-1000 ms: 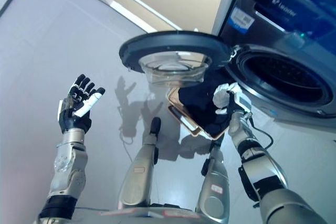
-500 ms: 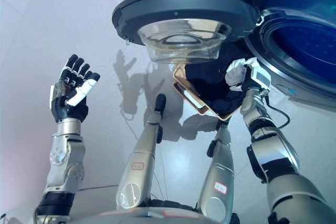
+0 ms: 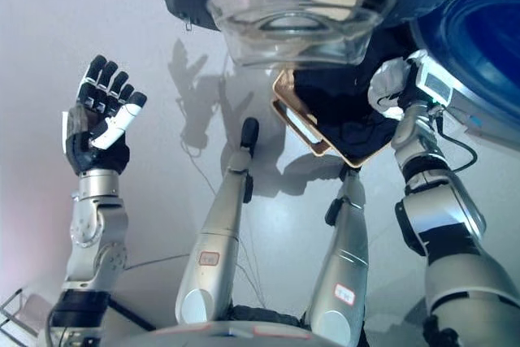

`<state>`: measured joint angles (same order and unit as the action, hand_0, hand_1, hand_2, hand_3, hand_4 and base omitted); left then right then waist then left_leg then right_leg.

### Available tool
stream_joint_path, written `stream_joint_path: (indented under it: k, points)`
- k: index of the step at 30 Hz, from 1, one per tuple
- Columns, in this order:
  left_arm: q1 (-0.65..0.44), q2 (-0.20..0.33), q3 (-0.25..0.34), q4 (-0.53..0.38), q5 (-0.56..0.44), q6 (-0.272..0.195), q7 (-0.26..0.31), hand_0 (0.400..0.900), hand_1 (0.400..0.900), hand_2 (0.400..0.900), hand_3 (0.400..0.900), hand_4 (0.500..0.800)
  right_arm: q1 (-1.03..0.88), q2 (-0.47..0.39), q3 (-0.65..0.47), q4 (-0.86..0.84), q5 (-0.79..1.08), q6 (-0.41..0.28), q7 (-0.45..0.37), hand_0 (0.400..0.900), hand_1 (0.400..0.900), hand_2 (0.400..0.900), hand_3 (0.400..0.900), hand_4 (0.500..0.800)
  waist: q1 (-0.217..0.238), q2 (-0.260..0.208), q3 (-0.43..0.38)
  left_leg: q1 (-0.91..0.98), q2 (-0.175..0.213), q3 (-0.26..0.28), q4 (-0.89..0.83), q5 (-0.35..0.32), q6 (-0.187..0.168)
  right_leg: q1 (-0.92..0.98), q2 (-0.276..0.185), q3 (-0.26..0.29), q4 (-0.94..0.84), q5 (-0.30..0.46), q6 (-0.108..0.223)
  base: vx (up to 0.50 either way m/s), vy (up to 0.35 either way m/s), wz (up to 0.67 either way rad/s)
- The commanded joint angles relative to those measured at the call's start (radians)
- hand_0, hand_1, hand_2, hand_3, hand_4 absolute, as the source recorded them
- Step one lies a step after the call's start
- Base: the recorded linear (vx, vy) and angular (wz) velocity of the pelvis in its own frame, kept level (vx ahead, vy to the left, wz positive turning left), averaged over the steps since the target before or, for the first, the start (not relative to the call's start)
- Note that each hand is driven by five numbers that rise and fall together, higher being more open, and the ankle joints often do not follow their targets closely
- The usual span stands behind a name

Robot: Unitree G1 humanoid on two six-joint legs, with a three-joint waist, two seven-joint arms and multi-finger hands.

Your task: Put the clothes in the basket into the washing machine.

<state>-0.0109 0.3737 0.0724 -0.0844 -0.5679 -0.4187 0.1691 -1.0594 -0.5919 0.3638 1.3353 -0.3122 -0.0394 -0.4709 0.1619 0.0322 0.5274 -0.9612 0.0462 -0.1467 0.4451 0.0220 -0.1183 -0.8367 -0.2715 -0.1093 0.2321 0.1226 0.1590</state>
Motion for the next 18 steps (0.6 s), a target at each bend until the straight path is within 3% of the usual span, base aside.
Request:
stream_joint_path:
  k: [1,7,8,10,18]
  points:
    - [0.042,0.029,0.064,-0.148,0.021,-0.125,0.043,0.900,0.900,0.900,0.900,0.800,-0.051,-0.079,0.060,-0.013,0.054,-0.004,-0.070,0.900,0.900,0.900,0.900,0.800,-0.006,0.025,-0.008,-0.052,-0.058,0.007,-0.052,-0.021,0.078,-0.043,0.012,0.041,0.123,-0.098,-0.021,-0.01,0.026,-0.06]
    - [0.041,0.026,0.053,-0.145,0.000,-0.130,0.066,0.900,0.900,0.900,0.900,0.800,-0.082,-0.044,0.085,-0.004,0.060,-0.004,-0.066,0.900,0.900,0.900,0.900,0.800,-0.010,0.036,-0.007,-0.112,-0.063,0.012,-0.016,-0.031,0.082,-0.114,0.015,0.052,0.171,-0.112,-0.029,0.00,0.011,-0.02]
    - [0.040,0.026,0.053,-0.147,0.000,-0.130,0.068,0.900,0.900,0.900,0.900,0.800,-0.082,-0.035,0.085,-0.002,0.060,-0.003,-0.065,0.778,0.778,0.778,0.778,0.727,-0.011,0.037,-0.007,-0.113,-0.061,0.014,-0.019,-0.030,0.081,-0.117,0.015,0.052,0.169,-0.112,-0.029,0.00,0.009,-0.06]
    - [0.036,0.027,0.050,-0.143,-0.002,-0.133,0.069,0.900,0.900,0.900,0.900,0.800,-0.081,-0.021,0.087,0.011,0.056,-0.001,-0.061,0.400,0.400,0.400,0.400,0.500,-0.013,0.038,-0.007,-0.116,-0.060,0.017,-0.023,-0.029,0.081,-0.121,0.017,0.051,0.165,-0.112,-0.030,0.00,0.000,-0.05]
    - [0.023,0.037,0.057,-0.134,-0.003,-0.140,0.076,0.900,0.900,0.900,0.900,0.800,-0.082,-0.010,0.066,0.030,0.064,0.000,-0.065,0.400,0.400,0.400,0.400,0.500,-0.015,0.050,-0.007,-0.103,-0.060,0.022,-0.037,-0.025,0.081,-0.111,0.022,0.057,0.147,-0.110,-0.030,0.00,0.000,-0.01]
